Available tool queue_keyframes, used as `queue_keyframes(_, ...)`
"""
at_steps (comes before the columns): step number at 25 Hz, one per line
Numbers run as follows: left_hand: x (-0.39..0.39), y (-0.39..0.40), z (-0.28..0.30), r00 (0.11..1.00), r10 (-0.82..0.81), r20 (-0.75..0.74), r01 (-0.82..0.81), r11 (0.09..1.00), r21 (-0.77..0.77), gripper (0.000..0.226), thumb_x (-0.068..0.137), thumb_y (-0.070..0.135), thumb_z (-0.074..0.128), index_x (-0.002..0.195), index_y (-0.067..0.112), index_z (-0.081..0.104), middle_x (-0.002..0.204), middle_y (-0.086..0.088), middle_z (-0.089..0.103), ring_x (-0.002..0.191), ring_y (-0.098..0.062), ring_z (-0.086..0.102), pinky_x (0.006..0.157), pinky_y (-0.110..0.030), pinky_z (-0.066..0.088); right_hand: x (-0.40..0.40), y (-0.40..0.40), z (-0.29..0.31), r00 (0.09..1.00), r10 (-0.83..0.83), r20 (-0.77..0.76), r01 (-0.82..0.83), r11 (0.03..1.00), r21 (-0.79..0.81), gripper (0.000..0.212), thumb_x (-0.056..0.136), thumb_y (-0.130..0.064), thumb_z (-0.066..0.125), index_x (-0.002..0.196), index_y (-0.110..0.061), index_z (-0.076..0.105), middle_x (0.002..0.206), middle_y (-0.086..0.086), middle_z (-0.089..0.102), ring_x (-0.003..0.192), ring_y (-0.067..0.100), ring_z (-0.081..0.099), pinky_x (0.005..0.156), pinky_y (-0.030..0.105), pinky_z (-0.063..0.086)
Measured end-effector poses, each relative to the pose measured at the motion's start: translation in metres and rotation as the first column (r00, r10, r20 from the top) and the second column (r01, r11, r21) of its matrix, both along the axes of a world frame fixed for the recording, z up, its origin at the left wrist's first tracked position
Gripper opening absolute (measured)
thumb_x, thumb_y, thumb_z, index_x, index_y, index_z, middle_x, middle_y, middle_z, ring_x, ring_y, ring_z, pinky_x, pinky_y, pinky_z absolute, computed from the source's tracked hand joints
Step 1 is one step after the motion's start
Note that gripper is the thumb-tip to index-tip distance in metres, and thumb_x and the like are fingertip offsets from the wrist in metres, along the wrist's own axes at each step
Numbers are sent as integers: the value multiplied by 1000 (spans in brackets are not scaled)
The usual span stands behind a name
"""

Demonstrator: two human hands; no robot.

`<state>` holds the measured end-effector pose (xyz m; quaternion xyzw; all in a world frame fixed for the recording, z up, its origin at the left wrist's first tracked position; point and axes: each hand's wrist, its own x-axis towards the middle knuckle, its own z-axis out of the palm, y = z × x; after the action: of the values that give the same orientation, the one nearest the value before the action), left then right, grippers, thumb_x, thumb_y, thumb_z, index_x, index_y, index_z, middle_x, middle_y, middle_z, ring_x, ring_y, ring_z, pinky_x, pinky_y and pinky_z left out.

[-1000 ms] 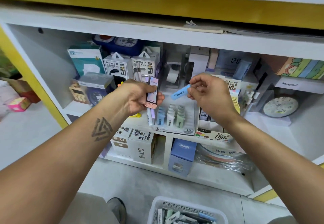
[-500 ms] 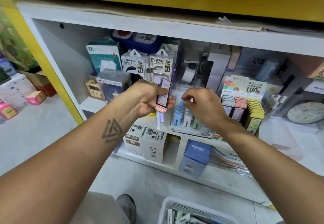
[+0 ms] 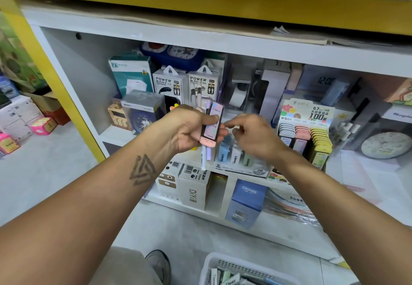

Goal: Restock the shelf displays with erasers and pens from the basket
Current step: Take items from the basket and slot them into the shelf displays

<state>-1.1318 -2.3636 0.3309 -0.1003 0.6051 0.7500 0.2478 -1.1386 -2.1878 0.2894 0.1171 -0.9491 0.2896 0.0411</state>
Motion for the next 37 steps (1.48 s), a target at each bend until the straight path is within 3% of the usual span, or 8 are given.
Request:
queue_keyframes(2, 2, 6, 1, 998, -56, -12, 56, 998, 22, 10, 97, 2, 51, 98, -1, 60, 74, -14, 72, 73, -25, 71, 76, -39, 57, 7, 4, 12, 978, -40, 207, 143, 846, -513, 24, 98, -12, 59, 116, -19, 72, 103, -2, 75, 80, 10, 65, 65, 21, 47)
queue_keyframes(4, 5, 16, 4, 992, -123, -22, 124, 992, 31, 10, 96, 4, 54, 96, 0, 63, 75, -15, 74, 69, -23, 73, 72, -37, 59, 14, 15, 24, 956, 4, 294, 217, 664, -715, 12, 96, -20, 64, 102, -18, 75, 88, 4, 76, 67, 13, 63, 58, 26, 46)
queue_keyframes(8, 17, 47, 6, 973, -230, -18, 231, 970, 74, 16, 92, 9, 60, 99, -4, 65, 89, -20, 73, 75, -27, 74, 70, -39, 62, 30, 45, 37, 965, 26, 262, 192, 611, -768, 8, 89, -10, 72, 97, -9, 74, 74, 5, 71, 58, 11, 58, 55, 24, 46)
queue_keyframes(14, 26, 88, 10, 967, -254, -30, 255, 951, 174, 13, 90, 11, 63, 98, 1, 67, 89, -20, 74, 79, -31, 74, 68, -51, 60, 49, 88, 50, 968, -35, 249, 233, 491, -839, 19, 98, -5, 58, 113, -8, 69, 93, 11, 75, 81, 23, 70, 81, 43, 60)
queue_keyframes(20, 25, 115, 5, 990, -113, -82, 119, 991, 68, 10, 89, 7, 66, 97, 4, 61, 77, -22, 71, 54, -23, 65, 47, -25, 51, 65, 124, 51, 975, -105, 195, 211, 707, -675, 37, 101, -14, 58, 136, -19, 49, 78, 3, 69, 60, 21, 64, 53, 37, 54)
queue_keyframes(24, 25, 127, 3, 982, -131, -134, 135, 991, 21, 16, 82, -1, 71, 96, 0, 63, 71, -15, 67, 50, -17, 56, 41, -21, 43, 74, 140, 48, 972, -16, 236, 138, 850, -509, 35, 90, -22, 73, 120, -27, 55, 85, 5, 76, 51, 18, 63, 43, 26, 42)
queue_keyframes(31, 18, 130, 0, 985, 70, -157, -70, 998, 11, 22, 83, -14, 64, 89, 4, 52, 71, -15, 61, 50, -16, 48, 39, -19, 35, 77, 167, 55, 931, -32, 364, 297, 647, -702, 32, 71, -14, 84, 98, -6, 69, 74, 11, 68, 51, 15, 56, 46, 24, 45)
queue_keyframes(37, 16, 122, 0, 999, -20, 30, 19, 999, 34, 8, 93, 3, 59, 88, 8, 54, 62, -9, 56, 52, -14, 49, 38, -17, 38, 71, 167, 54, 947, -306, -96, 267, 918, -294, 21, 90, -11, 72, 106, -26, 72, 94, 1, 72, 76, 12, 59, 66, 18, 48)
